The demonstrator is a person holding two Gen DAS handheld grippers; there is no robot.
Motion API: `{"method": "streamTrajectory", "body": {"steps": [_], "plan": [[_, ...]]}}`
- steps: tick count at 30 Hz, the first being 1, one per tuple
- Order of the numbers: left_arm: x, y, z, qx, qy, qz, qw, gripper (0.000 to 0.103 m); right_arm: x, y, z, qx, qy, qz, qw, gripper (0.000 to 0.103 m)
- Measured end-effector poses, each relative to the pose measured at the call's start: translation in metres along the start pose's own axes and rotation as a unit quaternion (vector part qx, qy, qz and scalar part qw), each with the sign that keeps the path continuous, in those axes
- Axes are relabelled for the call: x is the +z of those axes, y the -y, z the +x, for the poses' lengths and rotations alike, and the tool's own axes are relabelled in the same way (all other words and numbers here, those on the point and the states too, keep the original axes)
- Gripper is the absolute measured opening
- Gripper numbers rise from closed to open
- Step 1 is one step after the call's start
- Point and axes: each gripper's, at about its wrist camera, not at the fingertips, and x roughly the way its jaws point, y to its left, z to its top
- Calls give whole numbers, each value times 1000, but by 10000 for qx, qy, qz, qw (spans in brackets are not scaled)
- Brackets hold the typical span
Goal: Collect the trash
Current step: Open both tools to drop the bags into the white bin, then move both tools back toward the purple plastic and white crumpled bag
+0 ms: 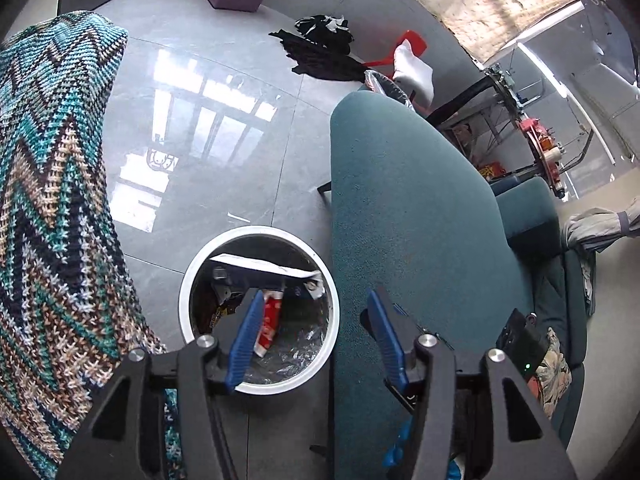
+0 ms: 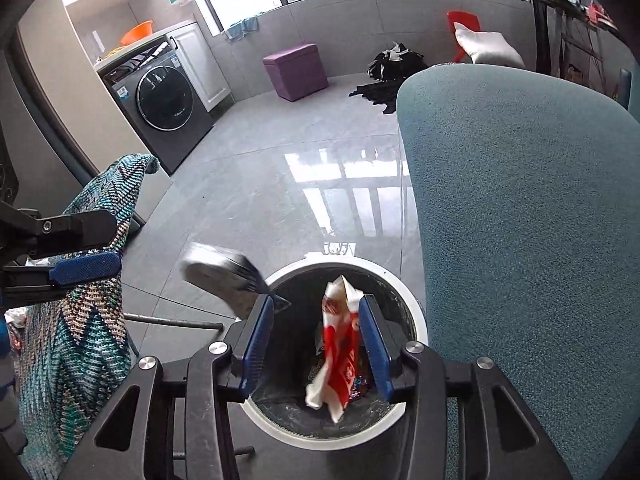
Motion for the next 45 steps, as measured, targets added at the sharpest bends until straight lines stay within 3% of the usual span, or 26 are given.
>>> {"method": "streamTrajectory", "body": {"steps": [7, 12, 19, 24, 32, 38, 45], "plan": [[-14, -2, -27, -216, 45, 113, 9997, 52, 3, -5, -20, 58, 207, 45, 9998, 45], [-27, 8, -73, -65, 478, 566, 9972, 52, 6, -22, -52, 56, 485, -140, 9987, 49], [-68, 18, -155, 496, 1579, 1414, 9760, 52, 6, -63, -105, 221, 937, -434, 9944, 53], [-97, 6, -209, 704, 1808, 1662, 9668, 52, 3, -105, -141, 391, 1222, -810, 9884, 56], [-137, -44, -298, 896, 2316, 1339, 9594, 61, -3, -179, -192, 703, 1595, -1469, 9737, 59], [-164, -106, -356, 1178, 2660, 807, 9534, 61, -10, -221, -213, 887, 1722, -1804, 9643, 61], [-194, -184, -408, 1640, 2968, 218, 9405, 62, -18, -266, -214, 1054, 1693, -2079, 9576, 62]]}}
